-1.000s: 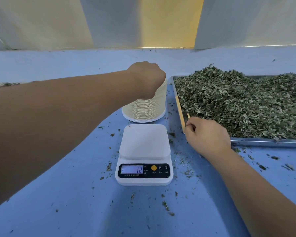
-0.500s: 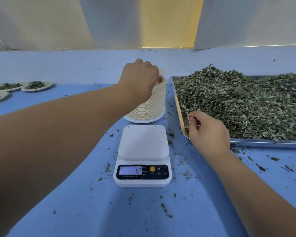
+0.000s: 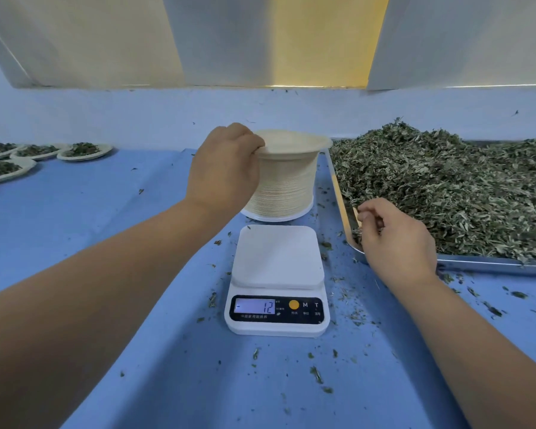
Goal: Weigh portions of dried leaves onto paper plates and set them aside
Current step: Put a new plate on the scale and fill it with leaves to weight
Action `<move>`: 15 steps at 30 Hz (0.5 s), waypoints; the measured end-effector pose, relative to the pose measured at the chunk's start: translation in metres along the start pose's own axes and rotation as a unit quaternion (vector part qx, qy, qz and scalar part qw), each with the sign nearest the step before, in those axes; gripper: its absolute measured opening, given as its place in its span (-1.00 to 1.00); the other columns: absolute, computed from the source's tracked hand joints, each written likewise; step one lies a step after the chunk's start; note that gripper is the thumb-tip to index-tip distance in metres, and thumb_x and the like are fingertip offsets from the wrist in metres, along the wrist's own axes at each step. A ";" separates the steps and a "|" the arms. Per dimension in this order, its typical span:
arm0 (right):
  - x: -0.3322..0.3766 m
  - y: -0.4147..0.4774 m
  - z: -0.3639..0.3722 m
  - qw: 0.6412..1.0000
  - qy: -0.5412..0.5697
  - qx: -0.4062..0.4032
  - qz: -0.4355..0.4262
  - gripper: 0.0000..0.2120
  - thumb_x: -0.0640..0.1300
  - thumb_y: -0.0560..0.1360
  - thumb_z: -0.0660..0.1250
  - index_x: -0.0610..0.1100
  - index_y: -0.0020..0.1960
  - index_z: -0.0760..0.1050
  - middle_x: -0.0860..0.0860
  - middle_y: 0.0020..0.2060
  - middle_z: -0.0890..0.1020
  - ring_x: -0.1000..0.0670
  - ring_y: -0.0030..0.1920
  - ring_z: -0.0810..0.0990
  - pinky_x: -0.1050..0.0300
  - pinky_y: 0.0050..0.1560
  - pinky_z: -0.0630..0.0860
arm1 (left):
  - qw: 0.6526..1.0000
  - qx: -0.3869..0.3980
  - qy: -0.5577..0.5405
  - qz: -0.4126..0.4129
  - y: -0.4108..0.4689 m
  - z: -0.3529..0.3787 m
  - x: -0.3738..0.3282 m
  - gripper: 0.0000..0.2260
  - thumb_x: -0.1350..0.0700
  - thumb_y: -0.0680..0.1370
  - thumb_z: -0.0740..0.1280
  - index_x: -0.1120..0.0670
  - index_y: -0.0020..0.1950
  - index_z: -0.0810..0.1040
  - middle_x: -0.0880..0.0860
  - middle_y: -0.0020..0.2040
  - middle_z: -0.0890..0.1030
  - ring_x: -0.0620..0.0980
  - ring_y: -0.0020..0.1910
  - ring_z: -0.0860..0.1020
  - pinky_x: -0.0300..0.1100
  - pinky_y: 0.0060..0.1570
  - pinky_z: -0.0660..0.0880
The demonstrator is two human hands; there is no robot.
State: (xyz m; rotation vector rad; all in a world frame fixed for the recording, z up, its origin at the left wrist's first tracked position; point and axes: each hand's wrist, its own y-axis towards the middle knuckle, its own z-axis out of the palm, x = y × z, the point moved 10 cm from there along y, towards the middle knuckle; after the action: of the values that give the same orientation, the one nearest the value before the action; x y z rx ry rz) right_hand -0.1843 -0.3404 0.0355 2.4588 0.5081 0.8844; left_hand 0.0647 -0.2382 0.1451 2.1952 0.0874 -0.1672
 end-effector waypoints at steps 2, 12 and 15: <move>0.002 0.000 0.001 1.000 -0.005 0.000 -0.008 -0.90 0.02 0.64 0.20 0.14 0.08 0.48 0.12 -0.33 0.60 -0.05 -0.32 0.58 0.00 -0.25 0.58 | 1.000 0.006 -0.001 0.003 -0.007 -0.002 0.002 -0.73 0.32 0.57 0.25 0.16 0.14 0.70 0.08 0.09 0.66 0.18 0.11 0.55 0.04 0.01 0.52; 0.002 0.000 0.001 1.000 -0.025 0.012 -0.006 -0.89 0.02 0.64 0.21 0.14 0.07 0.51 0.16 -0.31 0.59 -0.02 -0.32 0.56 0.04 -0.26 0.57 | 0.972 0.166 0.162 0.026 0.040 0.014 -0.007 -0.82 0.22 0.63 0.20 0.16 -0.12 0.55 0.10 -0.13 0.50 0.15 -0.15 0.48 -0.02 -0.23 0.38; 0.002 -0.001 0.001 0.999 -0.027 0.017 -0.009 -0.89 0.02 0.64 0.20 0.13 0.07 0.51 0.15 -0.31 0.60 -0.01 -0.33 0.56 0.04 -0.26 0.57 | 0.968 0.223 0.114 0.004 0.044 0.027 -0.006 -0.83 0.13 0.62 0.28 0.12 -0.04 0.65 0.11 -0.09 0.62 0.16 -0.08 0.56 -0.01 -0.13 0.53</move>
State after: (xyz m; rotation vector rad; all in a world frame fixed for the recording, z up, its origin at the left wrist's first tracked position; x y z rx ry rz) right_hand -0.1822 -0.3392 0.0356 2.4969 0.5284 0.8070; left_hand 0.0617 -0.2863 0.1652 2.6581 0.1848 0.0807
